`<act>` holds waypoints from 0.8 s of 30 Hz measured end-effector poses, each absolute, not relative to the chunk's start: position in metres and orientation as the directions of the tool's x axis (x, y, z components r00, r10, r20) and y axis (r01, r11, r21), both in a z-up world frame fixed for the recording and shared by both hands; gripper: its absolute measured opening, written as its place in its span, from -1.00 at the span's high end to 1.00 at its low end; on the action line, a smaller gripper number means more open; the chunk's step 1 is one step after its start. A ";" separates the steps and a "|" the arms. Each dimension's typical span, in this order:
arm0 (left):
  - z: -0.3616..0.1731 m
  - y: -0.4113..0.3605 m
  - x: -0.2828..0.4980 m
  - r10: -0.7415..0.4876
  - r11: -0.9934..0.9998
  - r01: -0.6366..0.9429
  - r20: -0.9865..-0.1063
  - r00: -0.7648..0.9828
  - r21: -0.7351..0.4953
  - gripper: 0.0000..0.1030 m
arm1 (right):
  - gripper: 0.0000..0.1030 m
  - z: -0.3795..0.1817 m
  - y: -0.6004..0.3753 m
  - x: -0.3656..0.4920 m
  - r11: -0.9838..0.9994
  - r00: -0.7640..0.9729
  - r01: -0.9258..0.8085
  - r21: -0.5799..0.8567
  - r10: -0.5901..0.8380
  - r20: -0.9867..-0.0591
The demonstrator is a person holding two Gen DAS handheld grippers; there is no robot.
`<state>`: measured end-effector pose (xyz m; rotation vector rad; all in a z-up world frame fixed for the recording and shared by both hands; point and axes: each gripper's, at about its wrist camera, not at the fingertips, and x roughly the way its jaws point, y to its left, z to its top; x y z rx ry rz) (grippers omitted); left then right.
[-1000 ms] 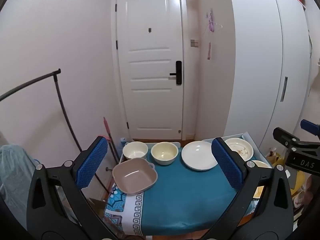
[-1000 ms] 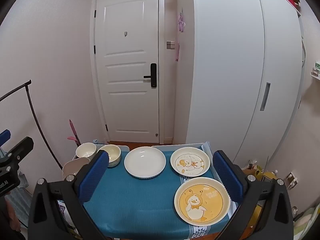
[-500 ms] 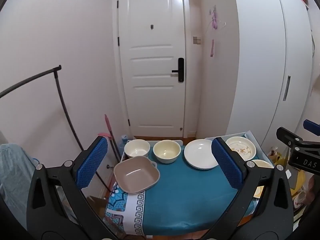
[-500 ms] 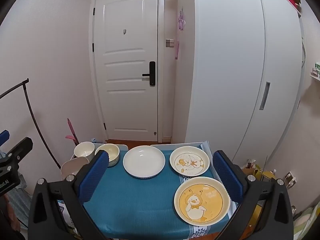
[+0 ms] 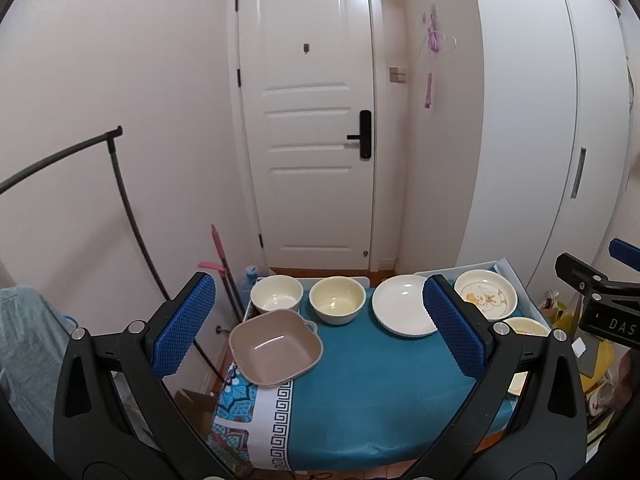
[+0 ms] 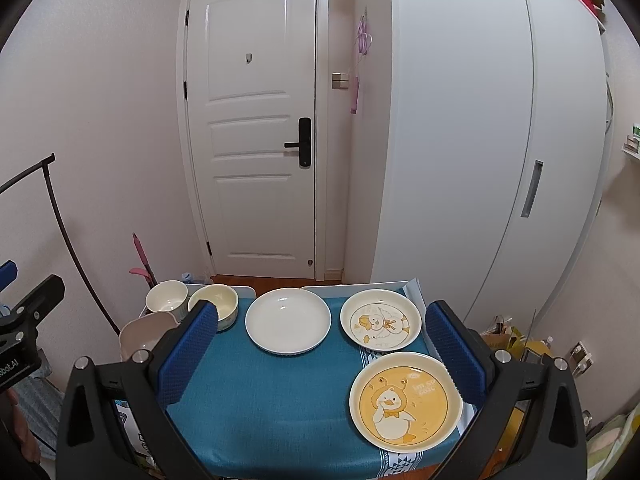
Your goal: Organize plates and bowls
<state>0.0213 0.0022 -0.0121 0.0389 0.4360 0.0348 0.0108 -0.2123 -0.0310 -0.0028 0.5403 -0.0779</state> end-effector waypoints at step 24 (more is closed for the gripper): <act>-0.016 -0.002 0.032 0.042 0.998 -0.022 -0.439 0.897 0.050 -1.00 | -1.00 -0.030 -0.209 0.018 0.996 0.846 0.079 -0.030 -0.083 -0.527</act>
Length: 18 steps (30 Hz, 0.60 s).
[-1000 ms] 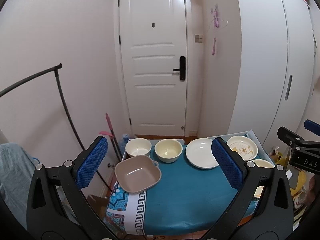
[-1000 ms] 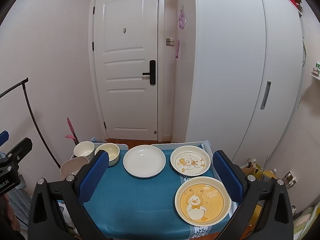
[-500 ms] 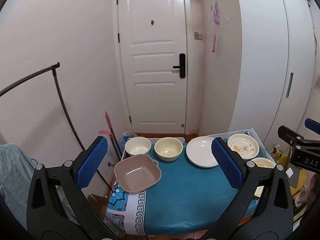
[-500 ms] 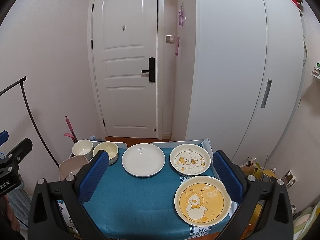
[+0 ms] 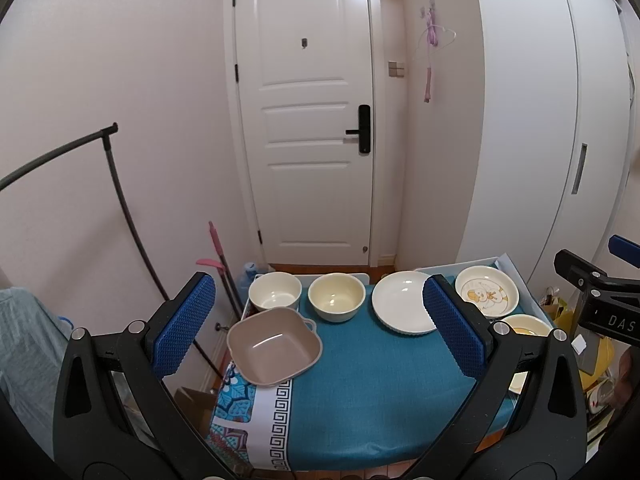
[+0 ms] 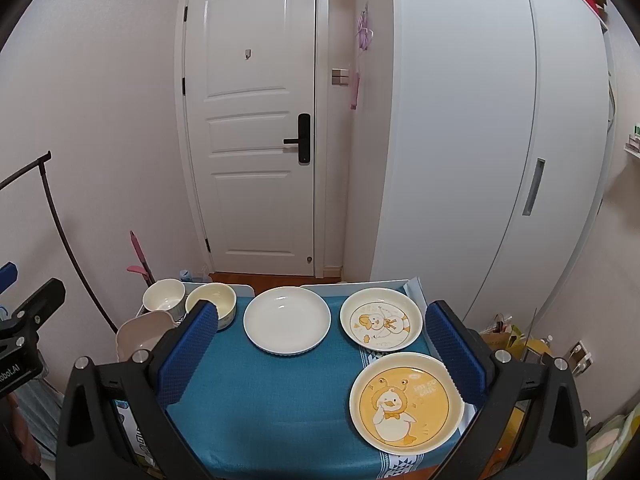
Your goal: Organize plates and bowls
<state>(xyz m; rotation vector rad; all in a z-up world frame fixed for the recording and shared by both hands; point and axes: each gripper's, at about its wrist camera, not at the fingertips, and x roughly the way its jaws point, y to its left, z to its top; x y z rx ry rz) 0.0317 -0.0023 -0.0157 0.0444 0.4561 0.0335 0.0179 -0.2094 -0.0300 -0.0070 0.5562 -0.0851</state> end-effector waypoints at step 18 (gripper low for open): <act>-0.014 0.002 0.033 0.043 0.998 -0.023 -0.439 0.897 0.052 -1.00 | -1.00 -0.031 -0.211 0.019 0.997 0.845 0.079 -0.023 -0.079 -0.530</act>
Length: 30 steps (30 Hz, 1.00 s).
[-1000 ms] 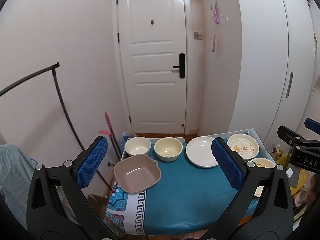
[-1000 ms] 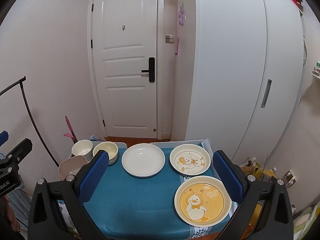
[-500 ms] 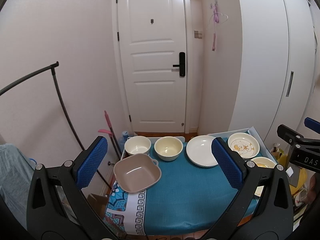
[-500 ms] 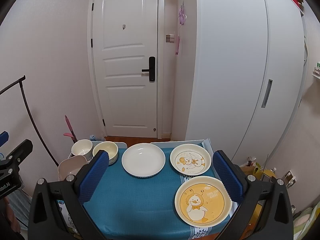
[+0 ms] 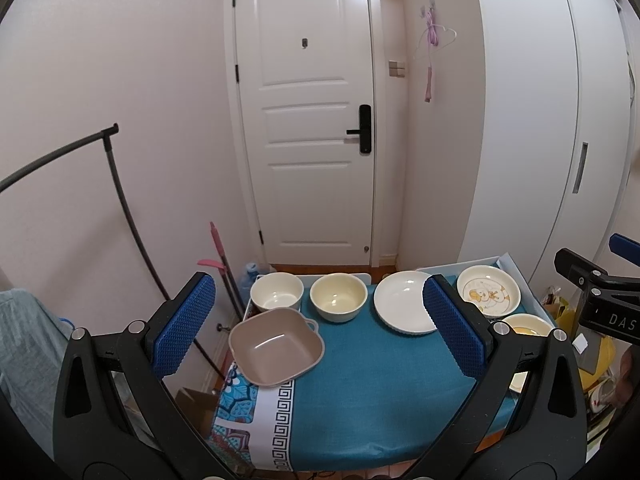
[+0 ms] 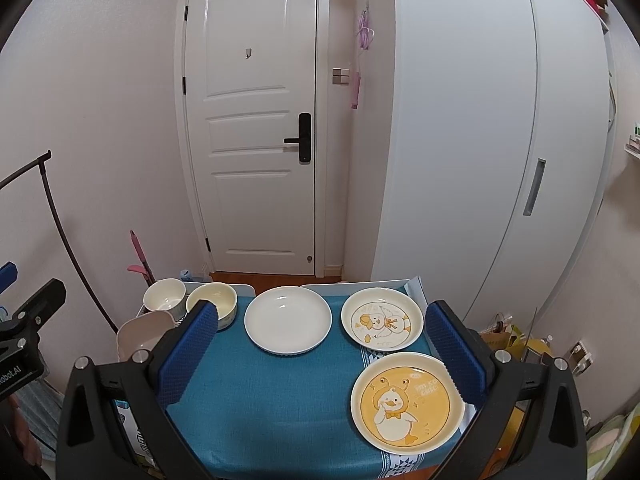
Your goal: Organize plates and bowls
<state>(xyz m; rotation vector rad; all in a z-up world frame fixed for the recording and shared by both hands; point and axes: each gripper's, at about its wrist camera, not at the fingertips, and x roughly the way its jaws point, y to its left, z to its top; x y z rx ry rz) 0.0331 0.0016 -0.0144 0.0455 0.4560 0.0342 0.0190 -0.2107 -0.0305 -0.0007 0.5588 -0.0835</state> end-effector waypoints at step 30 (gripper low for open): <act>-0.030 -0.007 0.098 -0.050 0.992 0.103 -0.532 0.845 0.071 -1.00 | -1.00 -0.037 -0.236 0.044 0.987 0.818 0.161 0.005 -0.130 -0.561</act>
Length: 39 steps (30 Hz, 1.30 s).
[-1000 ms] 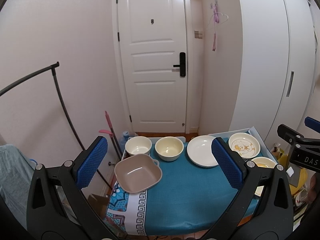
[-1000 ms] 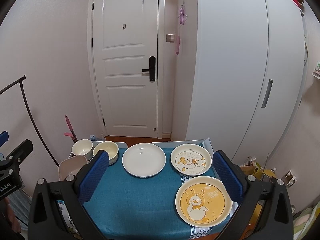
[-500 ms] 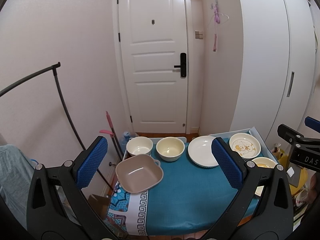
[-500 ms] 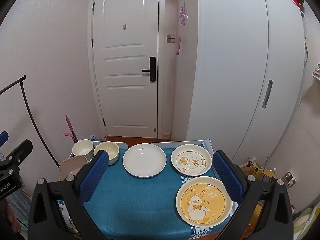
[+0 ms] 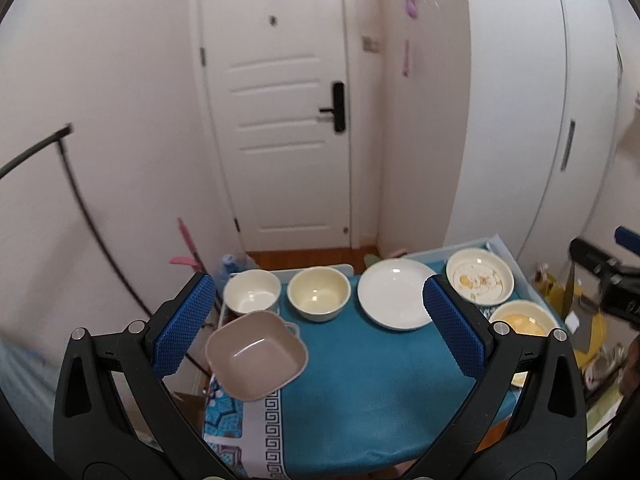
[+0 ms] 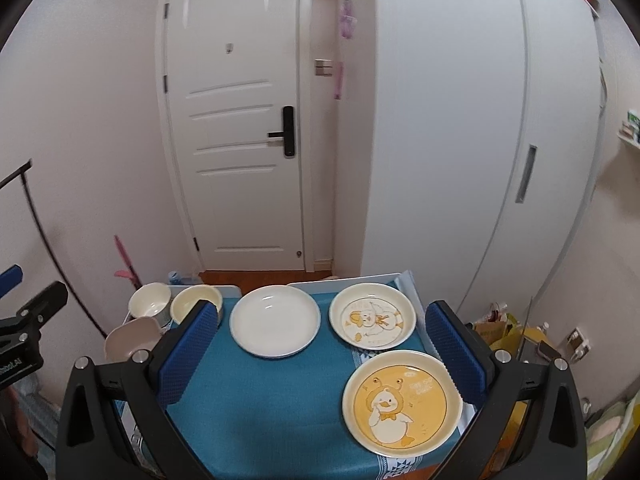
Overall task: Organize plates and bowls
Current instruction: 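Grasp the rim of the large yellow duck plate with the right gripper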
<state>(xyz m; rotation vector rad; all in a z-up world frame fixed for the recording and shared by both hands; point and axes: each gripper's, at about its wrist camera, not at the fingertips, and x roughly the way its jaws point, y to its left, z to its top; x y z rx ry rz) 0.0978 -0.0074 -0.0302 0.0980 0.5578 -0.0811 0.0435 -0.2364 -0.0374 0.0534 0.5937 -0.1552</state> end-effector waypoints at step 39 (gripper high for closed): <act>-0.317 -0.258 0.181 -0.287 0.932 0.292 -0.930 0.231 -0.215 0.43 | 0.60 -0.296 -0.499 0.094 0.936 0.300 0.061 0.346 0.313 -0.901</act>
